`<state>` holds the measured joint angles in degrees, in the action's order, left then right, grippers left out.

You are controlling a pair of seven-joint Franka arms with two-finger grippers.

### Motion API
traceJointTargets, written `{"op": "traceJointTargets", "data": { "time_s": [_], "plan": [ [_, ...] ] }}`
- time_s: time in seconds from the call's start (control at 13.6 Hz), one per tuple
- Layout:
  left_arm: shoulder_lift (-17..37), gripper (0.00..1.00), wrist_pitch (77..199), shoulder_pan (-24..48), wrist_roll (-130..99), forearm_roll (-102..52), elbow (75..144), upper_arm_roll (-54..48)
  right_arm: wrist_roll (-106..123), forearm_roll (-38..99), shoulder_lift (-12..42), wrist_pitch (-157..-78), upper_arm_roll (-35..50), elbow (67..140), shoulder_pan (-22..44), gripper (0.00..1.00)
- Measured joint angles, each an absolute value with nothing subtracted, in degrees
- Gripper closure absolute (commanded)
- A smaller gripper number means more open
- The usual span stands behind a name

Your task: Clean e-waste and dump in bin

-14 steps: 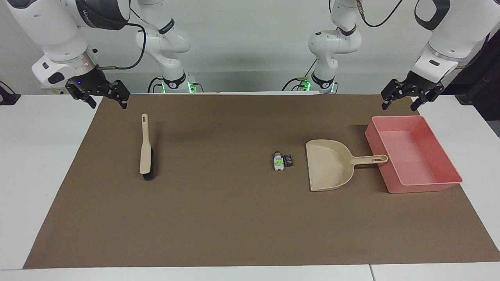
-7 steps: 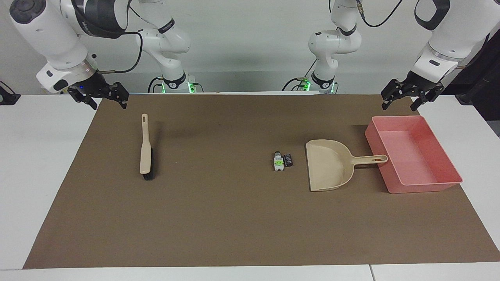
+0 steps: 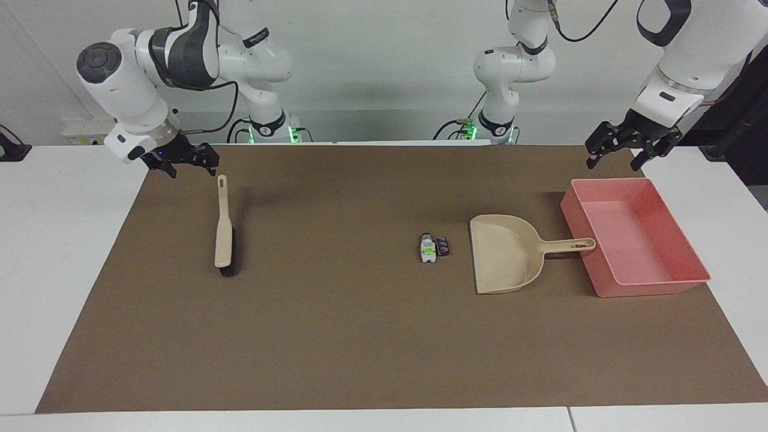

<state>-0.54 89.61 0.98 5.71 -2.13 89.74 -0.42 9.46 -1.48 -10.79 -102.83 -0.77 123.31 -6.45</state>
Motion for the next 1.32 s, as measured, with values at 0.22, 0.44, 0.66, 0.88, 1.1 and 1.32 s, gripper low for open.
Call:
{"op": "traceJointTargets", "data": {
  "time_s": [0.22, 0.44, 0.66, 0.88, 1.1, 1.32],
  "plan": [
    [-0.54, 0.0, 89.61, 0.98, 5.71, -2.13, 89.74, -0.42, 10.0, -1.47, -9.87, -108.72, -0.57, 128.31, -6.3, 0.01],
    [-0.54, 0.0, 89.61, 0.98, 5.71, -2.13, 89.74, -0.42, 10.55, -1.39, -9.35, -110.71, -0.46, 132.09, -5.92, 0.02],
    [-0.54, 0.0, 89.61, 1.04, 5.71, -2.13, 89.74, -0.47, 12.14, -1.36, -9.26, -115.71, -0.45, 135.54, -5.61, 0.03],
    [-0.54, 0.0, 89.31, 1.08, 5.71, -2.13, 89.79, -0.57, 13.92, -1.35, -8.87, -120.86, -0.42, 139.78, -5.38, 0.05],
    [-0.54, 0.0, 89.36, 1.16, 5.72, -2.13, 89.85, -0.7, 14.07, -1.35, -8.82, -121.66, -0.43, 141.38, -5.39, 0.09],
    [-0.54, 0.0, 90.5, 1.06, 8.21, -2.13, 89.85, -0.62, 15.71, -1.34, -8.82, -121.66, -0.48, 141.52, -5.61, 0.14]
  ]
}}
